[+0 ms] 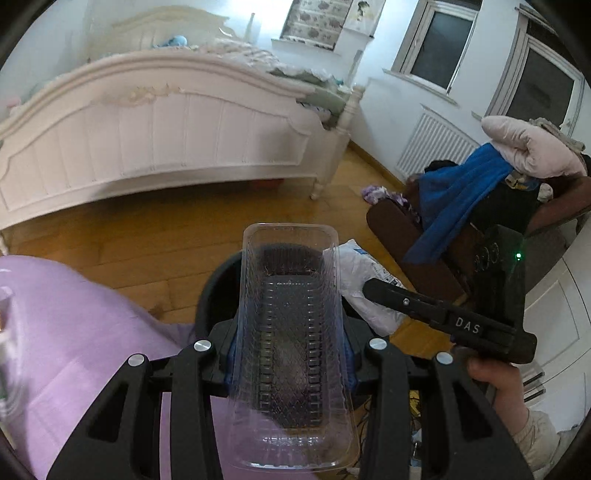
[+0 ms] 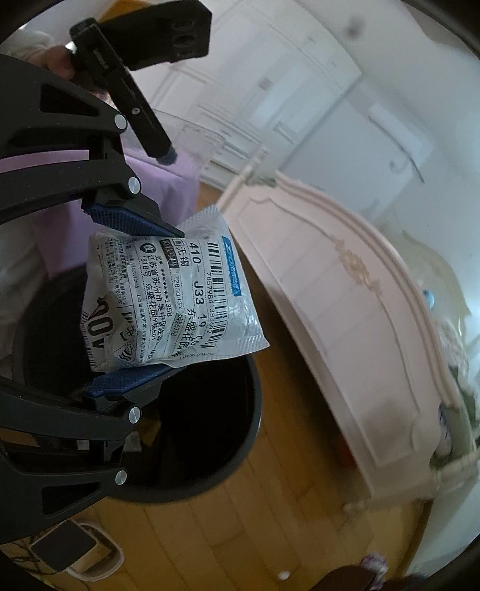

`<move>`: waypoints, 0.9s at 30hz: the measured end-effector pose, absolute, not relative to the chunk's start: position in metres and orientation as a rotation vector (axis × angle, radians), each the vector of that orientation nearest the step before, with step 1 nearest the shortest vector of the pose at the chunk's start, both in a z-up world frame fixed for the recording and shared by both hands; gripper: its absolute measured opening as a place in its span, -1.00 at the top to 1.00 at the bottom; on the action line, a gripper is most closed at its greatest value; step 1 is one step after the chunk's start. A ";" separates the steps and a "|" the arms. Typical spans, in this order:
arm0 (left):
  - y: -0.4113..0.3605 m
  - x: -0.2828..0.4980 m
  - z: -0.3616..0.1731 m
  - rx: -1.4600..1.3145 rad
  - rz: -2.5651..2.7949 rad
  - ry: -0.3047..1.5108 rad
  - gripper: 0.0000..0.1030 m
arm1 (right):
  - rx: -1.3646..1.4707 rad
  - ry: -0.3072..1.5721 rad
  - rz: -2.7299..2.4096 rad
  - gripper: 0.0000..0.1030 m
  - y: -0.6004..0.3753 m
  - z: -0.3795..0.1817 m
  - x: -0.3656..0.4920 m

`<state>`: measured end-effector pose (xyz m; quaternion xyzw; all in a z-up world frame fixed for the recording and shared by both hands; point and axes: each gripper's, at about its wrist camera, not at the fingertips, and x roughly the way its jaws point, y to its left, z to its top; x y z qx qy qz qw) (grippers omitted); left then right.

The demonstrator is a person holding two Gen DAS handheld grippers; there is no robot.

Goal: Collect trash
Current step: 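Carry the clear plastic tray and white packet over the black bin with both tools, then open both tools to drop the tray and packet into the bin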

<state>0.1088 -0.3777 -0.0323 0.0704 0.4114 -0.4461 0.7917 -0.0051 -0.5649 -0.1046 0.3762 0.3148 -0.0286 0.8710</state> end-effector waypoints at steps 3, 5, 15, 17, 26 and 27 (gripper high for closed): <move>-0.391 0.112 -0.041 0.164 -0.972 0.906 0.20 | 0.809 0.666 -0.077 -0.21 -0.575 -0.118 -0.005; -0.395 0.113 -0.045 0.174 -0.981 0.918 0.20 | 0.819 0.671 -0.083 -0.21 -0.579 -0.124 -0.005; -0.422 0.119 -0.057 0.202 -0.990 0.957 0.10 | 0.859 0.691 -0.089 -0.22 -0.589 -0.145 0.003; -0.424 0.121 -0.059 0.205 -0.984 0.956 0.06 | 0.863 0.693 -0.092 -0.28 -0.591 -0.146 0.002; -0.419 0.116 -0.049 0.202 -0.935 0.882 -0.85 | 0.850 0.694 -0.118 -0.47 -0.593 -0.145 -0.001; -0.417 0.115 -0.046 0.199 -0.932 0.865 -0.86 | 0.850 0.694 -0.119 -0.47 -0.592 -0.145 -0.002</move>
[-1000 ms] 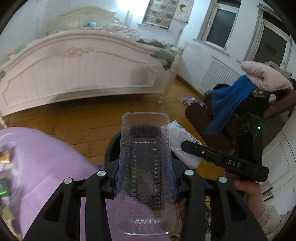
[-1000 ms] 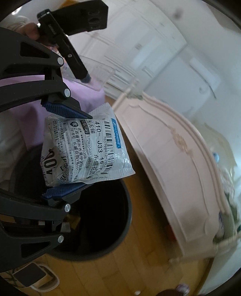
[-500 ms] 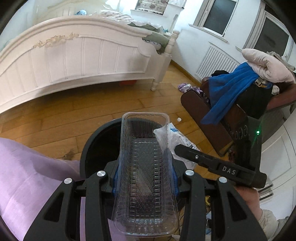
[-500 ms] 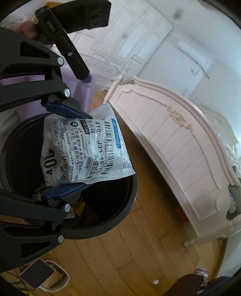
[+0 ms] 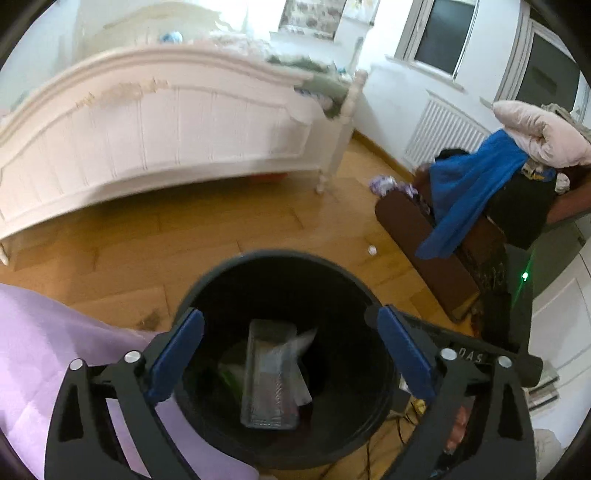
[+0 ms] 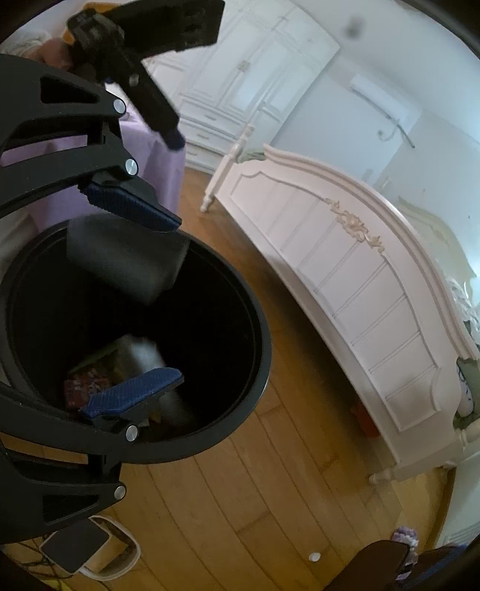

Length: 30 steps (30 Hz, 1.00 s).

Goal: Collect trash
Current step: 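Open both tools to drop the tray and packet into the bin, then grasp the orange snack bag with left tool while right tool grasps gold wrapper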

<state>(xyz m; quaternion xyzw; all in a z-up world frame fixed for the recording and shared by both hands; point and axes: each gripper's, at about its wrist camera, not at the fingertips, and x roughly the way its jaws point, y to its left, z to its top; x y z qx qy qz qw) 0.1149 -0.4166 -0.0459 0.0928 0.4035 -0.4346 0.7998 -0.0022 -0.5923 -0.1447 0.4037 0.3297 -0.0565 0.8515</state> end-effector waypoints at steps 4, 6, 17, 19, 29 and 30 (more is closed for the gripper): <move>-0.406 0.112 -0.037 0.202 -0.889 0.842 -0.89 | 0.842 0.695 -0.118 -0.47 -0.585 -0.140 -0.003; -0.397 0.111 -0.031 0.192 -0.836 0.826 -0.89 | 0.830 0.697 -0.109 -0.47 -0.579 -0.137 -0.002; -0.288 0.103 0.016 -0.032 -0.606 0.625 -0.89 | 0.706 0.719 -0.006 -0.47 -0.514 -0.100 0.026; -0.260 0.102 0.021 -0.079 -0.544 0.584 -0.89 | 0.678 0.723 0.021 -0.47 -0.496 -0.091 0.035; -0.111 0.103 0.039 -0.063 -0.288 0.541 -0.89 | 0.456 0.756 0.212 -0.47 -0.386 -0.040 0.093; -0.102 0.104 0.039 -0.025 -0.270 0.545 -0.89 | 0.428 0.759 0.232 -0.47 -0.375 -0.036 0.098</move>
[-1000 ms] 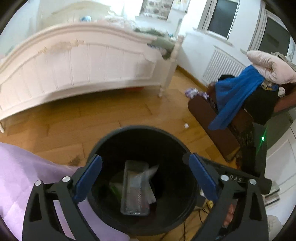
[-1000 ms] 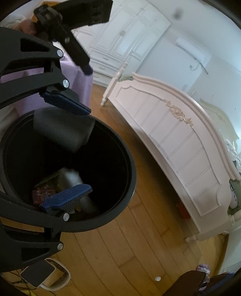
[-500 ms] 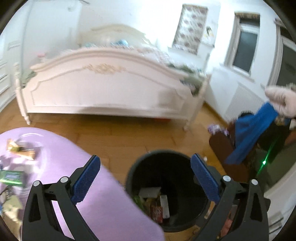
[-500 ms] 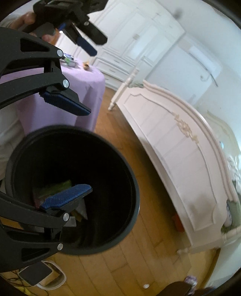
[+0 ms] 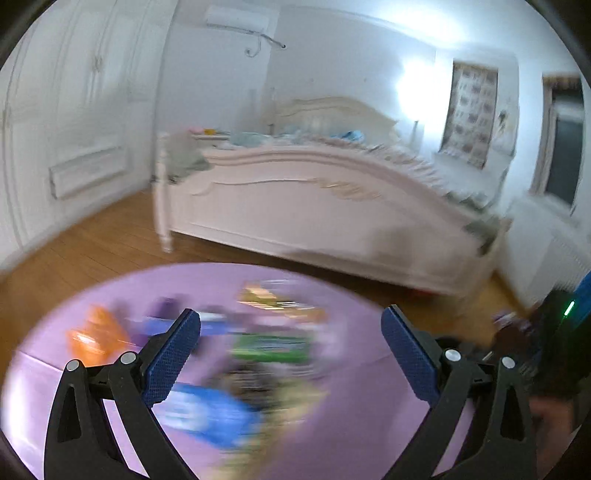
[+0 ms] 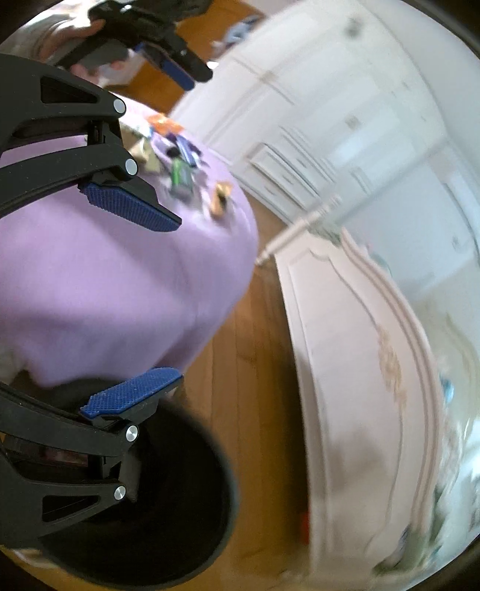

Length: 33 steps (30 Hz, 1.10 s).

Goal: Collect trash
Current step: 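Grasp the orange snack bag with left tool while right tool grasps gold wrapper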

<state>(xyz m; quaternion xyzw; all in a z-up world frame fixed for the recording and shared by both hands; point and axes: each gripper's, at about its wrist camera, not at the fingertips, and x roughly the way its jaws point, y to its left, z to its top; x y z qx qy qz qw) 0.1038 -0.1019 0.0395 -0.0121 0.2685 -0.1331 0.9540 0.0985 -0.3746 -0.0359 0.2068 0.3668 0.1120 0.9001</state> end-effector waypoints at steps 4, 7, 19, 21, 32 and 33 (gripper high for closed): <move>-0.056 0.111 0.034 0.111 -0.224 0.598 -0.89 | 0.290 0.770 0.320 -0.47 -0.323 -0.021 0.124; -0.018 0.129 0.022 0.132 -0.193 0.692 -0.89 | 0.159 0.790 0.357 -0.46 -0.283 -0.017 0.149; 0.045 0.175 -0.028 0.223 -0.062 0.867 -0.89 | -0.170 0.885 0.436 -0.14 -0.198 -0.040 0.240; 0.052 0.184 -0.034 0.219 -0.057 0.879 -0.89 | -0.209 0.898 0.446 -0.14 -0.188 -0.046 0.253; 0.053 0.198 -0.053 0.183 -0.106 0.932 -0.81 | -0.288 0.951 0.451 -0.06 -0.164 -0.076 0.288; 0.053 0.199 -0.054 0.189 -0.102 0.924 -0.80 | -0.289 0.949 0.450 -0.05 -0.164 -0.076 0.289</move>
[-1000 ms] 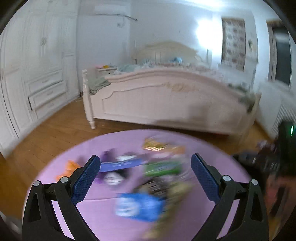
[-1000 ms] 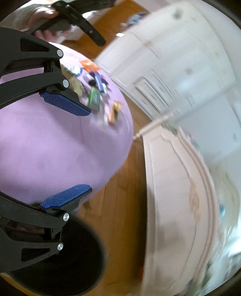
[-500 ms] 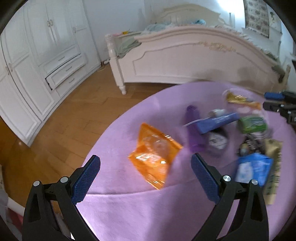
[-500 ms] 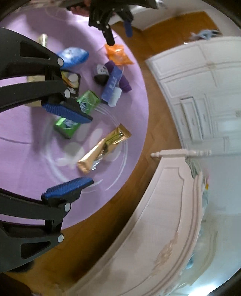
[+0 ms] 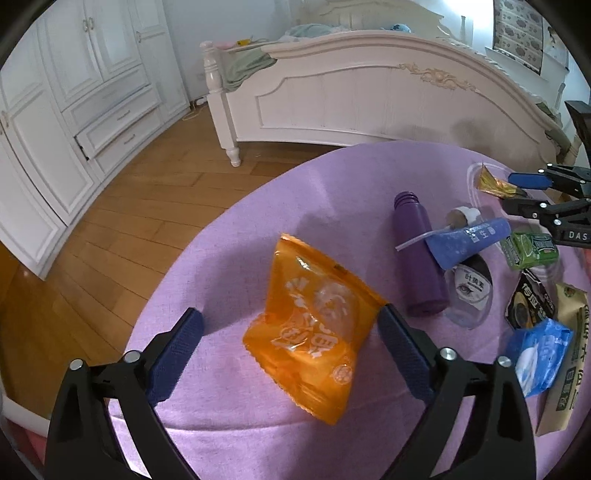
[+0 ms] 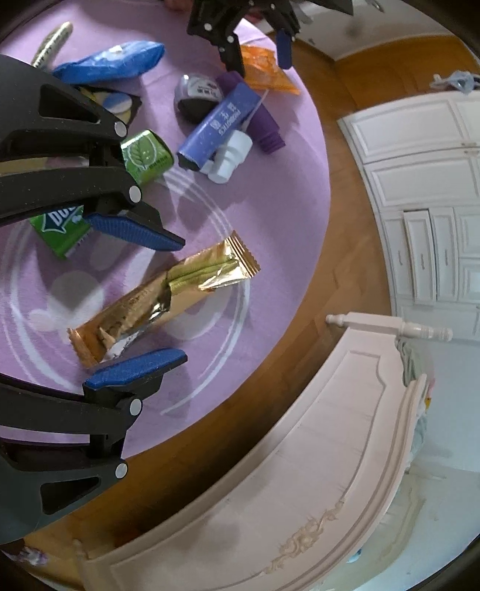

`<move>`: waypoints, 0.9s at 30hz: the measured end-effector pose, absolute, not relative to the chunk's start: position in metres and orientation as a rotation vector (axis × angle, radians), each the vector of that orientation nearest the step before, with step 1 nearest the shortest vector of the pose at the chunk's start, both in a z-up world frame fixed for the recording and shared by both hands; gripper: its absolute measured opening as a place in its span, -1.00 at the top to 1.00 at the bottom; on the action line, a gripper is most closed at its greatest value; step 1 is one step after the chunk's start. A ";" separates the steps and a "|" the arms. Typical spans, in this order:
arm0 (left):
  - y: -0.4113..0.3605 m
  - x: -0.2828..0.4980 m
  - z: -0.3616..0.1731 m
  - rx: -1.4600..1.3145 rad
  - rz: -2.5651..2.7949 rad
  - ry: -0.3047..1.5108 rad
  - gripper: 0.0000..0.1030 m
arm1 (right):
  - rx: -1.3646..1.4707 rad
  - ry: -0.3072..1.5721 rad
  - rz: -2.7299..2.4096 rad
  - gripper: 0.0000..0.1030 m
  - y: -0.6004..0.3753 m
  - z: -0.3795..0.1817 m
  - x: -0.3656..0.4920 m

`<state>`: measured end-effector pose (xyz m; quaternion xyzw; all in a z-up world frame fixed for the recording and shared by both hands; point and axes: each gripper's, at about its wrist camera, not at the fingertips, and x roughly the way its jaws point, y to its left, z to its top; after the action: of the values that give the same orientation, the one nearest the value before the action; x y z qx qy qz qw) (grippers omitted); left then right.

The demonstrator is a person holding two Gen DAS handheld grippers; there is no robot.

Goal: Collect trash
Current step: 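Grasp the orange snack bag with left tool while right tool grasps gold wrapper, then carry the orange bag and gold wrapper over the black bin with both tools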

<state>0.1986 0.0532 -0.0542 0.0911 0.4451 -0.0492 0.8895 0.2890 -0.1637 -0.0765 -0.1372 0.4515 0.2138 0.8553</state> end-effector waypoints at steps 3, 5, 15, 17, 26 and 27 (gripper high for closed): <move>0.048 0.197 -0.051 0.207 -0.101 0.893 -0.40 | -0.295 0.942 0.426 0.18 -0.169 -0.078 0.290; 0.044 0.195 -0.050 0.239 -0.089 0.880 -0.07 | -0.272 0.940 0.423 0.54 -0.174 -0.077 0.289; 0.055 0.166 -0.026 0.096 -0.207 0.824 0.00 | -0.065 0.921 0.481 0.66 -0.204 -0.063 0.252; 0.052 0.155 -0.014 0.071 -0.236 0.801 0.00 | 0.016 0.898 0.501 0.66 -0.216 -0.053 0.240; -0.010 0.122 0.039 0.026 -0.408 0.717 -0.01 | 0.303 0.782 0.524 0.66 -0.271 -0.017 0.178; -0.019 0.120 0.041 0.027 -0.428 0.713 -0.01 | 0.323 0.773 0.518 0.66 -0.279 -0.015 0.173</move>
<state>0.1201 -0.0194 0.0407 0.0129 0.3462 -0.2078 0.9148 0.1727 -0.2786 -0.0154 0.1551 0.3709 0.2488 0.8812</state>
